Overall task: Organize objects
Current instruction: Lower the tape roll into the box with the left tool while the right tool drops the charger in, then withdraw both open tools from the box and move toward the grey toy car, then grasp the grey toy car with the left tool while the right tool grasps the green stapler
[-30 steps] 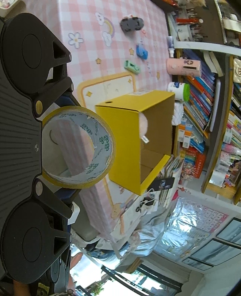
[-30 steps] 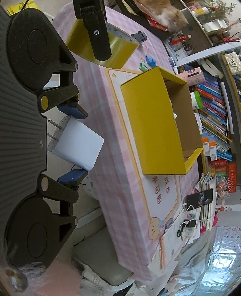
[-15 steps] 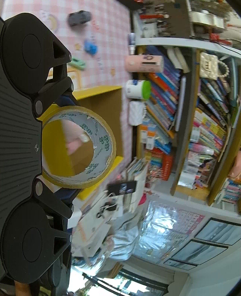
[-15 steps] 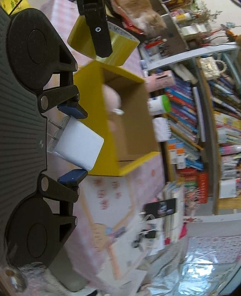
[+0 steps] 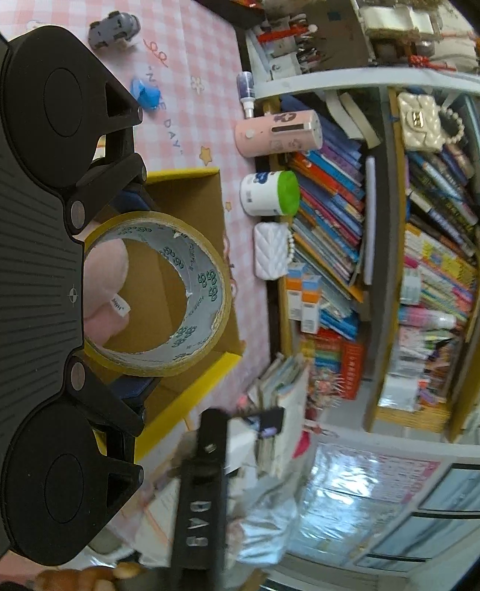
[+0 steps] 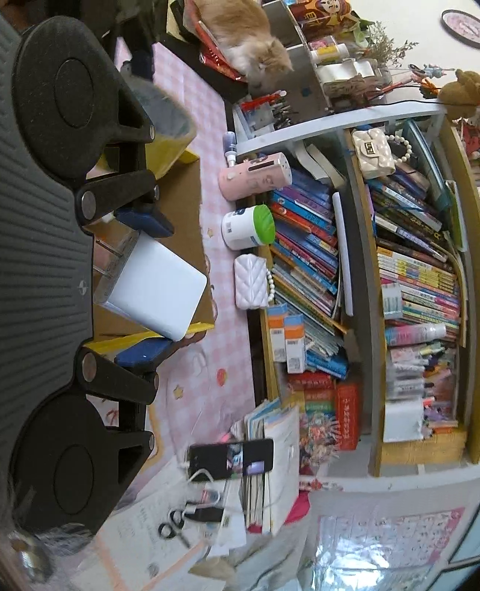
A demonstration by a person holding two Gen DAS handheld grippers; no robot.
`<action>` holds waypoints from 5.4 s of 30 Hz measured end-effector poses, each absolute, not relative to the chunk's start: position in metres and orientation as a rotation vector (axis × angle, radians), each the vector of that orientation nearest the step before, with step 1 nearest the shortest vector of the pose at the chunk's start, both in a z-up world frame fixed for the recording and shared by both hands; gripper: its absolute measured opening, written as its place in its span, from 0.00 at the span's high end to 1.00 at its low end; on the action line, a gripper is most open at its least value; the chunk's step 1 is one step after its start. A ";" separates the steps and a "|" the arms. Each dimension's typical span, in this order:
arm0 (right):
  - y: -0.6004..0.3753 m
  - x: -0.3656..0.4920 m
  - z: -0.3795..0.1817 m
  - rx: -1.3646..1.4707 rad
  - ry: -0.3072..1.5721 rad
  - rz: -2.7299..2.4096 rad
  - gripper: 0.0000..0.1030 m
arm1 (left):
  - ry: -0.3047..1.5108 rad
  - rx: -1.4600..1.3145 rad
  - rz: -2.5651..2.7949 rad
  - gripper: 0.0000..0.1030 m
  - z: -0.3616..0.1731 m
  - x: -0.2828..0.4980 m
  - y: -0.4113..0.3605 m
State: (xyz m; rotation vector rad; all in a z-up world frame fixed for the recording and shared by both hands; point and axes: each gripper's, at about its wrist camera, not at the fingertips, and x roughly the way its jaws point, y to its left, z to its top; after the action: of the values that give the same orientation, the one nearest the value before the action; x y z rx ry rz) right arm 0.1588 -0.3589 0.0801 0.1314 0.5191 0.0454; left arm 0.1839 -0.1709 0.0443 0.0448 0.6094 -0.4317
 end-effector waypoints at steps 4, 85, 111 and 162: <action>-0.358 0.190 0.072 0.139 0.555 0.090 0.44 | 0.648 0.107 -0.402 0.19 0.028 0.200 -0.188; -0.216 -0.008 0.012 0.050 0.661 -0.025 0.28 | 0.634 -0.011 -0.120 0.04 0.019 -0.002 -0.011; -0.144 -0.047 0.012 0.002 0.693 0.110 0.25 | 0.657 -0.039 -0.056 0.04 0.015 -0.039 0.050; -0.071 0.114 -0.010 0.021 0.748 0.183 0.49 | 0.715 -0.077 0.018 0.12 0.005 0.103 0.106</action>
State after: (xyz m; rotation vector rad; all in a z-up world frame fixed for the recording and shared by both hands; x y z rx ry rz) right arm 0.1144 -0.0709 -0.0101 0.0215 0.7480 0.1831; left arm 0.1026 0.1065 0.0051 -0.0769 0.7147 0.0183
